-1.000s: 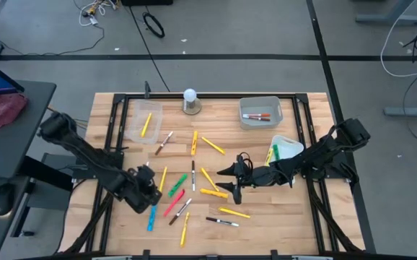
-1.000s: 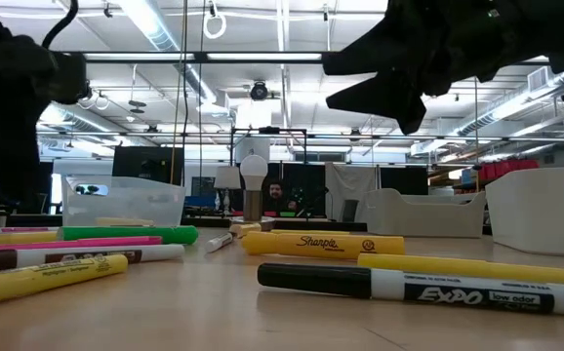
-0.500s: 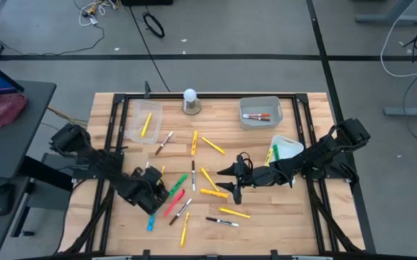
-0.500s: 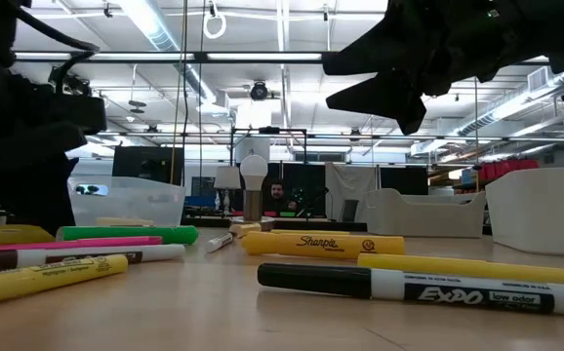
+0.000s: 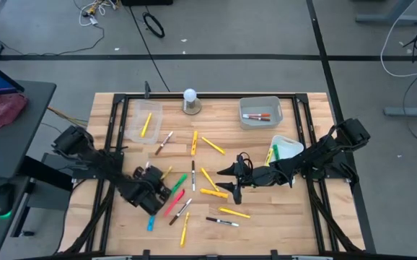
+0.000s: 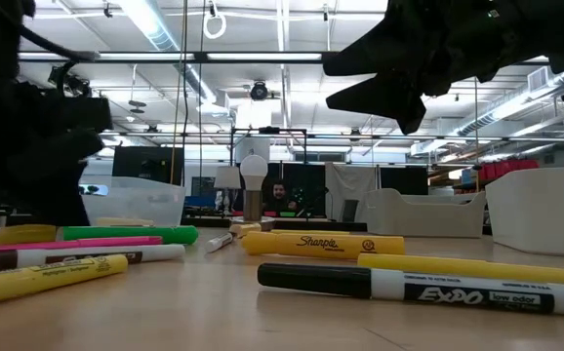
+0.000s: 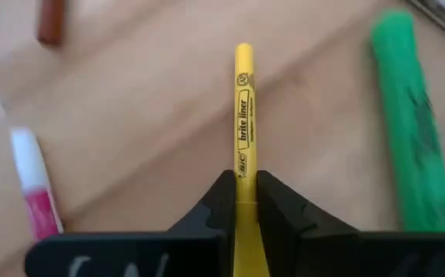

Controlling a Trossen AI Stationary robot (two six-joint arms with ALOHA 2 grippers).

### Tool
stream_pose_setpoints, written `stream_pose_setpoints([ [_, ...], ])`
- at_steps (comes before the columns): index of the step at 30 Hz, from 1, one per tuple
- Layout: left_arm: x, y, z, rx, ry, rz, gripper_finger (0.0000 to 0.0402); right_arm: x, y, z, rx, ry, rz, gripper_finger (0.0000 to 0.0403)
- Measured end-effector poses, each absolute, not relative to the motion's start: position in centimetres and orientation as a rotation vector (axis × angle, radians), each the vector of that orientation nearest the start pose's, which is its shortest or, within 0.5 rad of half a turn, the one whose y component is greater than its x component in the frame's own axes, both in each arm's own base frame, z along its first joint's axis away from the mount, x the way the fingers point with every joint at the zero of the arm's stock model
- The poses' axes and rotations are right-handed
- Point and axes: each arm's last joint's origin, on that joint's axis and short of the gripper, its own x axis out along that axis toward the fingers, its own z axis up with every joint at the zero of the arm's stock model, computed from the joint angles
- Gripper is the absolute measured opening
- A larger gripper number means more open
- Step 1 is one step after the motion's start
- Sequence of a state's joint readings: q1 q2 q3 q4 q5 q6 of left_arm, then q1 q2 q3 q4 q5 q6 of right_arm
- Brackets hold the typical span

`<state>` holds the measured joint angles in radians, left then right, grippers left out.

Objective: Pick & Place Markers
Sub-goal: Put the yellow pen into the transparent bin

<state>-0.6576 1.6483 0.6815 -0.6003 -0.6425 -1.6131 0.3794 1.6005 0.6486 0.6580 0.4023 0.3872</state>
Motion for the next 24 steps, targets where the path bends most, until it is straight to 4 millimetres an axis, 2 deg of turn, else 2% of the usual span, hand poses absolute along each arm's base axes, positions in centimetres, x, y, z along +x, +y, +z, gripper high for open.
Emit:
stream_pose_setpoints([
  [4, 19.3, -12.1, 12.1, -0.45, 0.804, 0.866, 0.0037, 29.1, 10.4, 17.5, 0.28, 0.265, -0.077, 0.0224],
  [7, 19.9, -11.7, 15.2, -0.45, 0.739, 0.839, 0.0037, 29.1, 10.4, 17.5, 0.28, 0.265, -0.076, 0.0224],
  [11, 19.8, -9.9, 20.1, -0.383, 0.663, 0.851, 0.0044, 29.2, 10.2, 17.5, 0.277, 0.264, -0.081, 0.0224],
  [14, 19.1, -7.0, 23.2, -0.35, 0.659, 0.903, 0.0043, 29.3, 10.0, 17.5, 0.29, 0.262, -0.09, 0.0224],
  [18, 17.9, -2.5, 25.4, -0.327, 0.657, 1.02, 0.0038, 29.3, 9.9, 17.5, 0.293, 0.261, -0.096, 0.0224],
  [20, 17.2, -0.2, 25.6, -0.334, 0.667, 1.093, 0.004, 29.3, 9.8, 17.5, 0.291, 0.26, -0.096, 0.0224],
  [24, 16.1, 3.9, 24.6, -0.378, 0.724, 1.215, 0.0045, 29.3, 9.8, 17.5, 0.292, 0.259, -0.095, 0.0224],
])
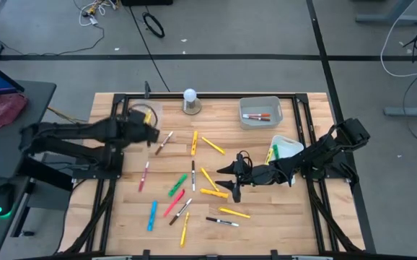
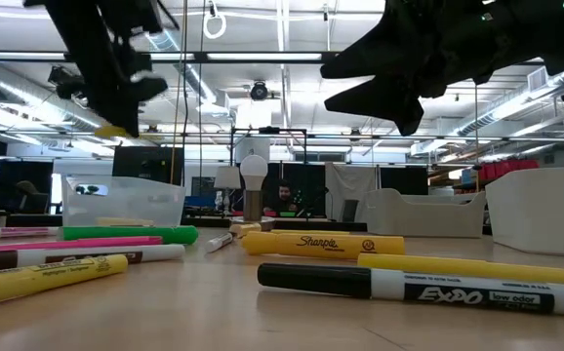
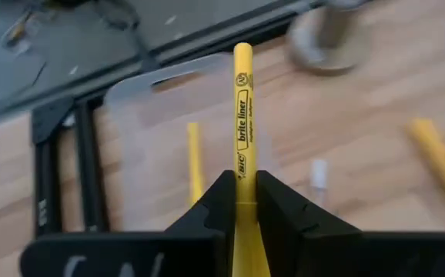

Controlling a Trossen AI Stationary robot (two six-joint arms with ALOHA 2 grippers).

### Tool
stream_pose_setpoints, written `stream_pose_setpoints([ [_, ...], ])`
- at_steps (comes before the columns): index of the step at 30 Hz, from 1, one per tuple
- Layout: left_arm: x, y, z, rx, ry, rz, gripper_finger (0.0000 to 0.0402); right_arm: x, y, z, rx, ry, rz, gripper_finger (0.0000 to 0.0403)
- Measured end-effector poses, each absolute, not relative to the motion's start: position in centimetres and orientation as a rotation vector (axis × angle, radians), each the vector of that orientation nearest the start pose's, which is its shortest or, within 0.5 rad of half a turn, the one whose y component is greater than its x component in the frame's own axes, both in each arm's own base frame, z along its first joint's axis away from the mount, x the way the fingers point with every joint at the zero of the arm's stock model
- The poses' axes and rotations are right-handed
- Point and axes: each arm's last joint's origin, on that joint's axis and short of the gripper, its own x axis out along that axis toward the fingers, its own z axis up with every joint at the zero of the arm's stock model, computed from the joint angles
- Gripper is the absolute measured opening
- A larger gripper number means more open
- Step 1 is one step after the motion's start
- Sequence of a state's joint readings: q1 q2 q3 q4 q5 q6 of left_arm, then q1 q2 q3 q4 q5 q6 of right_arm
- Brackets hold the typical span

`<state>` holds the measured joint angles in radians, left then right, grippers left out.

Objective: Pick & Place Markers
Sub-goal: Put the yellow pen into the transparent bin

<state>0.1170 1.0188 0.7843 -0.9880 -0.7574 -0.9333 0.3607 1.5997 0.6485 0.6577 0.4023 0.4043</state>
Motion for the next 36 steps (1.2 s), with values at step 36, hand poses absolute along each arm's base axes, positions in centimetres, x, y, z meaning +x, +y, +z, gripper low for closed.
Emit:
stream_pose_setpoints([
  [36, 13.1, 13.5, 12.1, -0.744, 0.749, 1.189, 0.0062, 29.4, 9.7, 17.5, 0.296, 0.264, -0.102, 0.0224],
])
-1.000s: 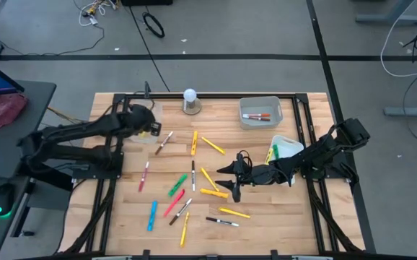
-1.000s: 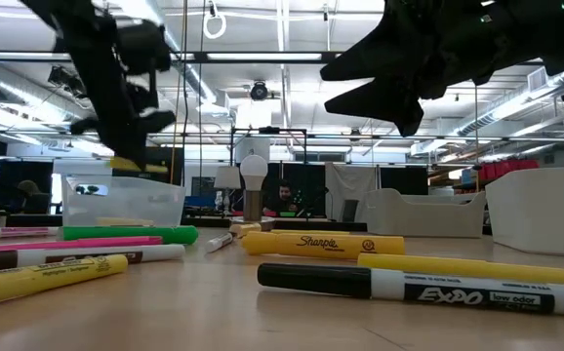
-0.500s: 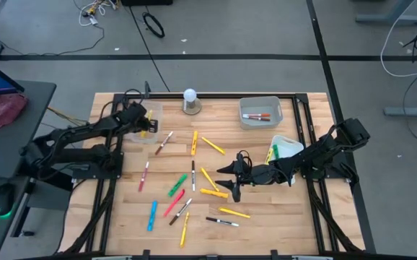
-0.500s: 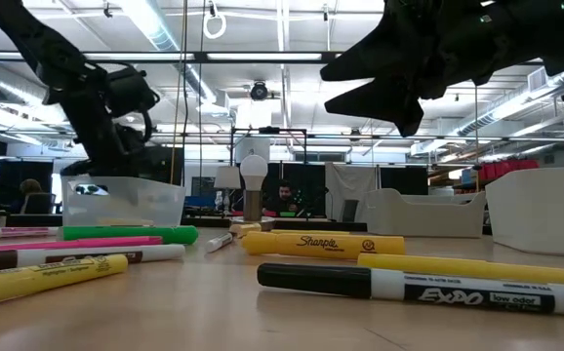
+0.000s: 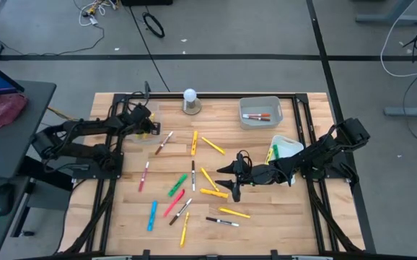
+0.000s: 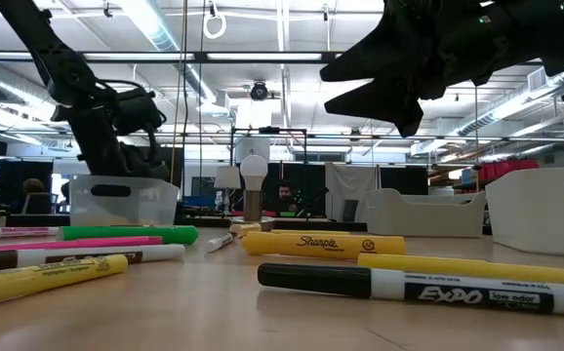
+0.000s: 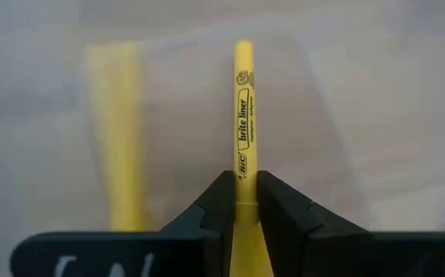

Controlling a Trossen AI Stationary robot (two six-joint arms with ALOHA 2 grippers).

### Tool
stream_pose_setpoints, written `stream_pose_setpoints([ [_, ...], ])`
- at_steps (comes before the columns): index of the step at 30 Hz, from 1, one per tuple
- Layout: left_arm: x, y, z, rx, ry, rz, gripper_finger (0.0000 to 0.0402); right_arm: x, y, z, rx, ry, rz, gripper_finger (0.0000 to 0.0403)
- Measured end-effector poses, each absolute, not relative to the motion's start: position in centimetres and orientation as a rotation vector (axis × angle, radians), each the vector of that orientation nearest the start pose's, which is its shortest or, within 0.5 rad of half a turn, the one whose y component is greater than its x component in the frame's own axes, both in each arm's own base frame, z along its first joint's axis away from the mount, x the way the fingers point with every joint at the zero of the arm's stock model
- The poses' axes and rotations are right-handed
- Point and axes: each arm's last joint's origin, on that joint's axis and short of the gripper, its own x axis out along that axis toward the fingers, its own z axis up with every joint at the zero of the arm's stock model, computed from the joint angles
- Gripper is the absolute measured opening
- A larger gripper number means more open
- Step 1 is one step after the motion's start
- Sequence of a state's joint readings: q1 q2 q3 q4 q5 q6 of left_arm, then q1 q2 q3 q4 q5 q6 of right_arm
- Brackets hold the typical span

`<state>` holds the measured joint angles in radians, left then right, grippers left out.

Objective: Pick & Place Markers
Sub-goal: Put the yellow pen into the transparent bin, then put the bottom orange highlighter pen into the white bin

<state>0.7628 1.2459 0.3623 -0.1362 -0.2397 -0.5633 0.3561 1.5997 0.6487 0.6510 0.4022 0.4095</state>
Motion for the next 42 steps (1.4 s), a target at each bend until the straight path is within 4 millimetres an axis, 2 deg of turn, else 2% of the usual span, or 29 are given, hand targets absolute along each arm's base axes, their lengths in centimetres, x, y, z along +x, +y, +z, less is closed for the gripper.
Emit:
stream_pose_setpoints([
  [5, 13.2, 13.6, 12.3, -0.712, 0.751, 1.176, 0.0085, 29.4, 9.6, 17.5, 0.293, 0.264, -0.104, 0.0224],
  [15, 12.7, 13.0, 14.0, -0.689, 0.698, 1.136, 0.0167, 29.4, 9.5, 17.5, 0.293, 0.264, -0.107, 0.0224],
  [18, 12.5, 12.7, 15.5, -0.702, 0.674, 1.095, 0.0179, 29.4, 9.5, 17.5, 0.289, 0.264, -0.107, 0.0224],
  [25, 13.3, 11.0, 21.6, -0.62, 0.559, 0.974, 0.0167, 29.5, 9.3, 17.5, 0.29, 0.263, -0.114, 0.0224],
  [28, 14.2, 9.0, 23.7, -0.579, 0.472, 0.833, 0.0155, 29.5, 9.3, 17.5, 0.29, 0.263, -0.114, 0.0224],
  [32, 15.7, 5.2, 25.3, -0.557, 0.328, 0.612, 0.0134, 29.5, 9.3, 17.5, 0.288, 0.267, -0.114, 0.0224],
  [37, 17.4, -0.6, 25.1, -0.458, 0.195, 0.412, 0.011, 29.3, 9.3, 17.0, 0.271, 0.308, -0.121, 0.0224],
  [42, 17.9, -5.8, 24.4, -0.267, 0.145, 0.385, 0.0089, 29.2, 9.3, 16.8, 0.26, 0.336, -0.128, 0.0224],
])
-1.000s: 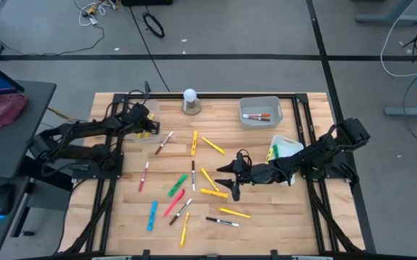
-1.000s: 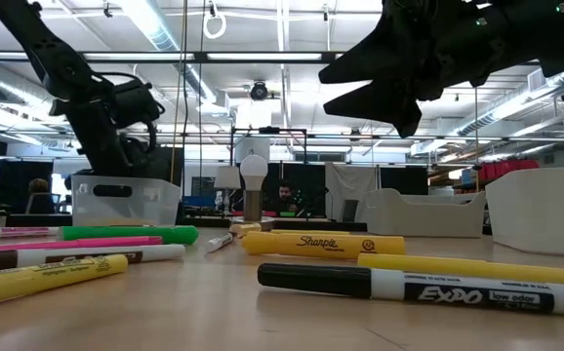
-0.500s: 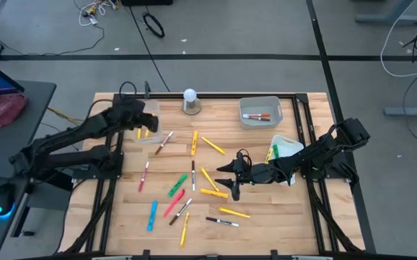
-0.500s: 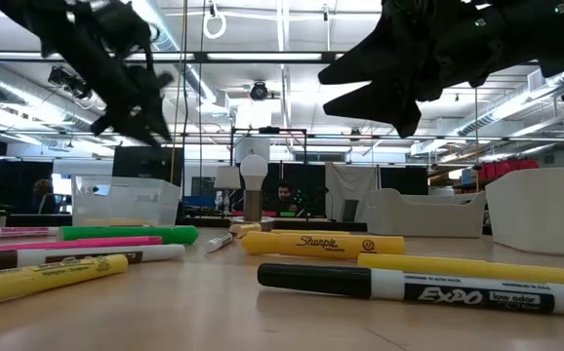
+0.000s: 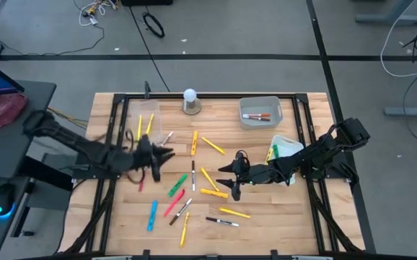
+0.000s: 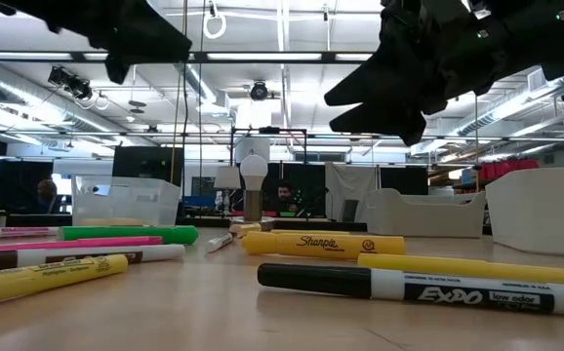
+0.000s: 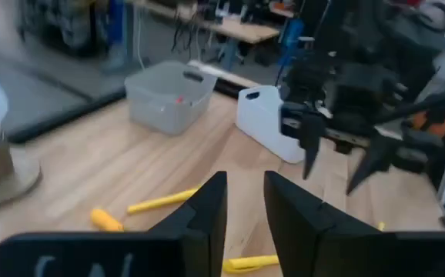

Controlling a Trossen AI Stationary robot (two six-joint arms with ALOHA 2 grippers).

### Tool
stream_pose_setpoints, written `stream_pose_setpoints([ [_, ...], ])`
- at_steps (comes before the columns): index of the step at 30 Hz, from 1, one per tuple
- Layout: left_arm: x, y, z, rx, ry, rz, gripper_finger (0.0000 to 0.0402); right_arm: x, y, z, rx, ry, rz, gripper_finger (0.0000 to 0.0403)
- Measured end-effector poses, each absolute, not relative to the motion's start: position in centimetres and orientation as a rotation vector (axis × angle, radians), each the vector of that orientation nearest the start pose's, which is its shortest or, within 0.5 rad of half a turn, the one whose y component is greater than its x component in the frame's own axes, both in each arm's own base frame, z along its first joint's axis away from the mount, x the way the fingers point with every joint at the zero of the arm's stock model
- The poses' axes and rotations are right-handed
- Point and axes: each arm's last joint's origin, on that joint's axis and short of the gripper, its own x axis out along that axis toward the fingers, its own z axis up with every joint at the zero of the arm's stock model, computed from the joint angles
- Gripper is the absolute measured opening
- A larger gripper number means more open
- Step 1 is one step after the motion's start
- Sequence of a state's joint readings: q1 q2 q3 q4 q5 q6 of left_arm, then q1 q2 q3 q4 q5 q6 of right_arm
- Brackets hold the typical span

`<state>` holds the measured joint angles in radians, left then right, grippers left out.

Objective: Pick & Place Markers
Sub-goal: Put the bottom orange highlighter pen into the white bin

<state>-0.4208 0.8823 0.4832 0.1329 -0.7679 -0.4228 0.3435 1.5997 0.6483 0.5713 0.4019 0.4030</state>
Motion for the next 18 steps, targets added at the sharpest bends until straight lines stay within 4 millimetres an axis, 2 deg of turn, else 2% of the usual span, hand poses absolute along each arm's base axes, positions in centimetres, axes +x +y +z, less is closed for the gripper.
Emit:
stream_pose_setpoints([
  [3, 18.0, -8.1, 23.3, -0.191, 0.174, 0.379, 0.0079, 29.2, 9.2, 16.8, 0.26, 0.338, -0.128, 0.0224],
  [7, 18.6, -10.0, 21.0, -0.143, 0.246, 0.379, 0.0074, 29.3, 8.8, 16.7, 0.249, 0.335, -0.159, 0.0224],
  [14, 20.1, -10.8, 17.1, -0.113, 0.321, 0.495, 0.0073, 29.8, 7.0, 16.7, 0.32, 0.323, -0.242, 0.0224],
  [18, 20.6, -10.7, 15.7, -0.106, 0.33, 0.551, 0.0073, 30.0, 6.2, 16.6, 0.32, 0.338, -0.217, 0.0224],
])
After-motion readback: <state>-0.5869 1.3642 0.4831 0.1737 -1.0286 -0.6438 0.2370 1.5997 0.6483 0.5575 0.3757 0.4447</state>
